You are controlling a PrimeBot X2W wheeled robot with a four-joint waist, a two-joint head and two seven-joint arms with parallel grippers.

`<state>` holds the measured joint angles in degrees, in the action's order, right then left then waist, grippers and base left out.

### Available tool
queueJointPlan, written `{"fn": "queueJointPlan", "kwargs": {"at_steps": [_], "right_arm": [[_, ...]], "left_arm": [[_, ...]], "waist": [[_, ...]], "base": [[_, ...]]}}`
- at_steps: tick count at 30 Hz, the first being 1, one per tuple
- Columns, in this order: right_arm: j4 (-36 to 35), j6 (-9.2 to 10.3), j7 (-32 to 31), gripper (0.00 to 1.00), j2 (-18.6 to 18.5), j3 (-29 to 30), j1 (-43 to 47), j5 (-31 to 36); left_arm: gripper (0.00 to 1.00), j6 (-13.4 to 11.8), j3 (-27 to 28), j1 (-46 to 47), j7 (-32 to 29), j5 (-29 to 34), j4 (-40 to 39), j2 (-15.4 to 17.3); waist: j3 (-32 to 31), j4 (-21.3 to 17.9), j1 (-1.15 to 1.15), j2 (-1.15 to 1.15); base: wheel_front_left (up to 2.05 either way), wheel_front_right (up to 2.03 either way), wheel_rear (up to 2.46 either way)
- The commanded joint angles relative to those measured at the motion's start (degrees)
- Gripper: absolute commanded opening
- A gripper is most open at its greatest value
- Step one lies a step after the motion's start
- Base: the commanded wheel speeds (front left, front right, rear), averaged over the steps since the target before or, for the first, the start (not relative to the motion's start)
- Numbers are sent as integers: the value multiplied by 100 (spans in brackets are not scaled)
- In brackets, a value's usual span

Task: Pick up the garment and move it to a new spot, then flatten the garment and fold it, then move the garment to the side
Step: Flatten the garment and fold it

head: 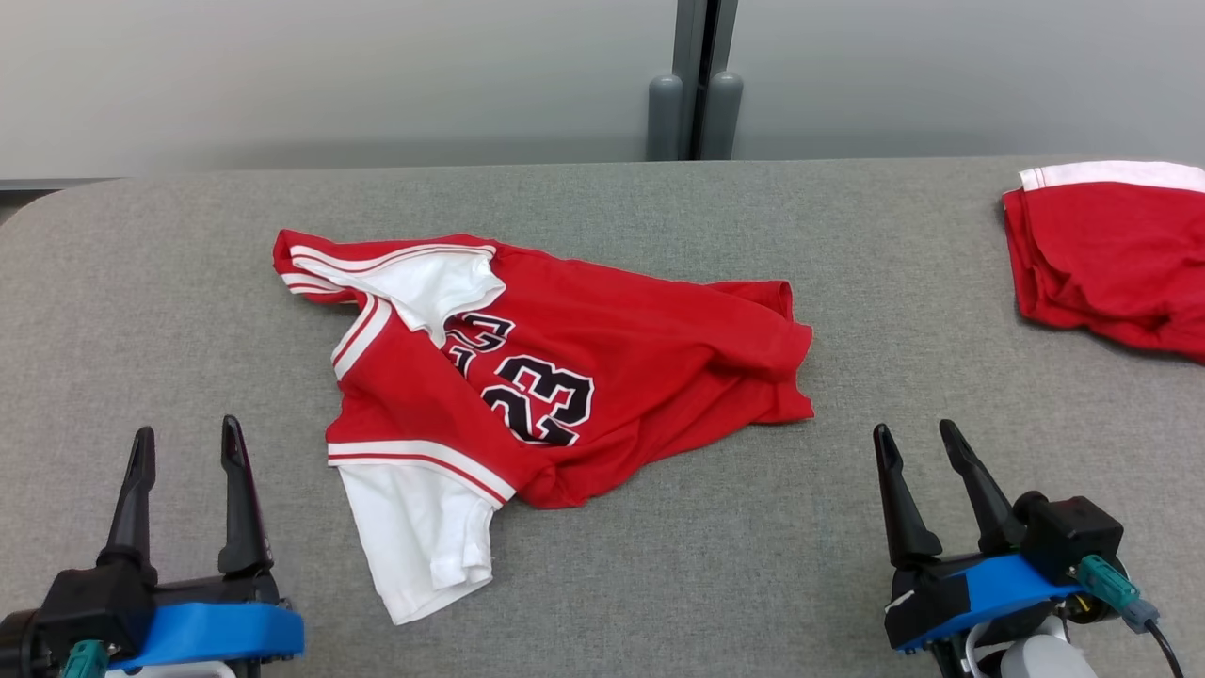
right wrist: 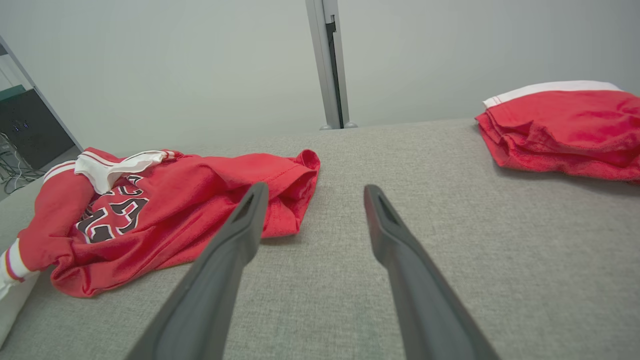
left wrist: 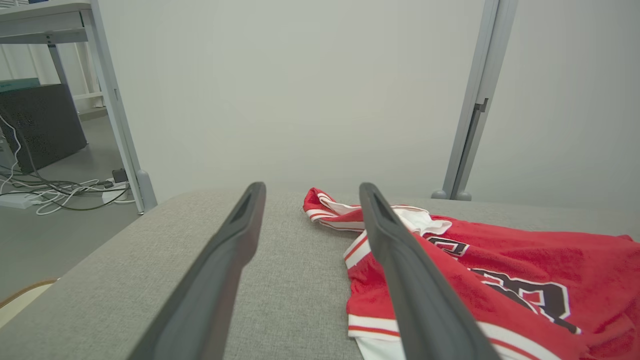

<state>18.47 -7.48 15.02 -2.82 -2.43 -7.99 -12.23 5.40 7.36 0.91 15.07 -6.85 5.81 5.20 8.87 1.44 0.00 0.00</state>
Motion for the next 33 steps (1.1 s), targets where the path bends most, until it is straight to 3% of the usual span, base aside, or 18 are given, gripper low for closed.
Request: {"fn": "queueJointPlan", "kwargs": {"at_steps": [1, 11, 21, 33], "right_arm": [[28, -3, 20, 100, -16, -10, 46, 9], [211, -3, 21, 100, -16, -32, 55, 68], [631, -3, 4, 100, -44, -239, -1288, 546], [2850, -3, -454, 100, -251, -241, -3021, 615]], "left_arm": [[100, 21, 71, -89, 12, 36, 27, -25], [100, 70, 164, -166, 12, 150, 107, -162], [100, 112, 72, 26, 13, 244, 110, -202], [100, 134, -96, 306, 13, 159, 217, -229]], "waist": [[-13, -4, 0, 0], [-131, 45, 0, 0], [26, 123, 0, 0], [373, 553, 0, 0]], "base": [[0, 0, 0], [0, 0, 0], [0, 0, 0], [0, 0, 0]]}}
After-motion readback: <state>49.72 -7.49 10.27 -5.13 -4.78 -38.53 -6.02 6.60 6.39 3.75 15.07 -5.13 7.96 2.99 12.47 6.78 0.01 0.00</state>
